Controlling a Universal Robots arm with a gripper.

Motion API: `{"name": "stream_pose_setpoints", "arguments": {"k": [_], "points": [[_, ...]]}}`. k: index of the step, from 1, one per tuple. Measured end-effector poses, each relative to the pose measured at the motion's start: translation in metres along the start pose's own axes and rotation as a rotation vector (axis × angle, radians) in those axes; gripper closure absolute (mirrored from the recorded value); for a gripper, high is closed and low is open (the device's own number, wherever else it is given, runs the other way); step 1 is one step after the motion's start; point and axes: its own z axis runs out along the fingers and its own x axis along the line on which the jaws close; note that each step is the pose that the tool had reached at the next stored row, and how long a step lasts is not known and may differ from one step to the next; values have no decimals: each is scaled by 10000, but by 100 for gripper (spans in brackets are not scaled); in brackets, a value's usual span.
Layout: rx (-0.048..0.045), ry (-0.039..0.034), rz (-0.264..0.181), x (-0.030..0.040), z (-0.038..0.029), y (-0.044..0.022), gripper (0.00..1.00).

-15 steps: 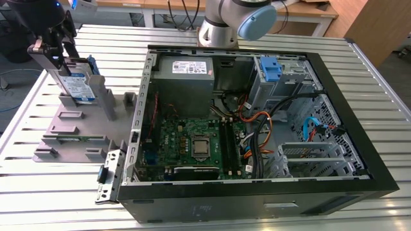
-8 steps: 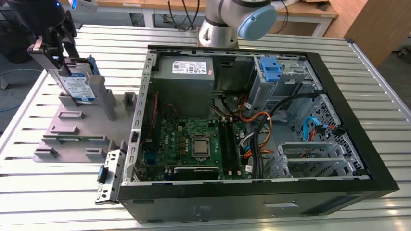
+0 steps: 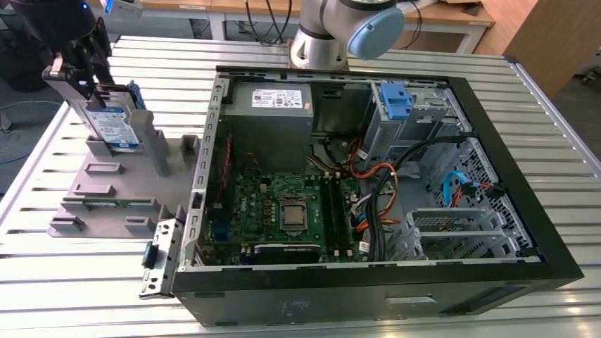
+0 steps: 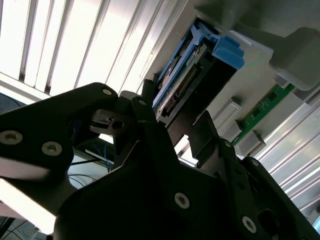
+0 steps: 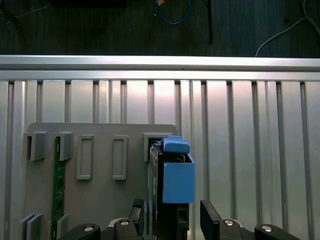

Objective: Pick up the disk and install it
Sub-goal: 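Pick up the disk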

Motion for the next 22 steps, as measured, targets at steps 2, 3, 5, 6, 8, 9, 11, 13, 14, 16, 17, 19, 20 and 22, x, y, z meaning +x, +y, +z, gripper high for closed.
{"name": "stream_pose_setpoints", "arguments": {"k": [2, 3, 5, 6, 8, 9, 11, 13, 14, 16, 17, 19, 20, 22], "points": [[0, 0, -1, 0, 0, 0, 45], [0, 0, 0, 0, 0, 0, 52], [0, 0, 0, 0, 0, -1, 52], [0, 0, 0, 0, 0, -1, 52], [-2, 1, -2, 6, -1, -1, 52], [-1, 0, -1, 8, -1, -1, 52], [0, 0, 0, 8, -1, -1, 52], [1, -1, 0, 8, 0, -4, 52], [1, 0, -1, 8, -1, -9, 52], [1, 0, -1, 8, -1, -20, 52], [1, 0, 0, 8, -1, -20, 52], [0, 0, 1, 8, -1, -20, 52], [0, 0, 0, 8, -1, -21, 52], [0, 1, 0, 8, -2, -21, 52]]}}
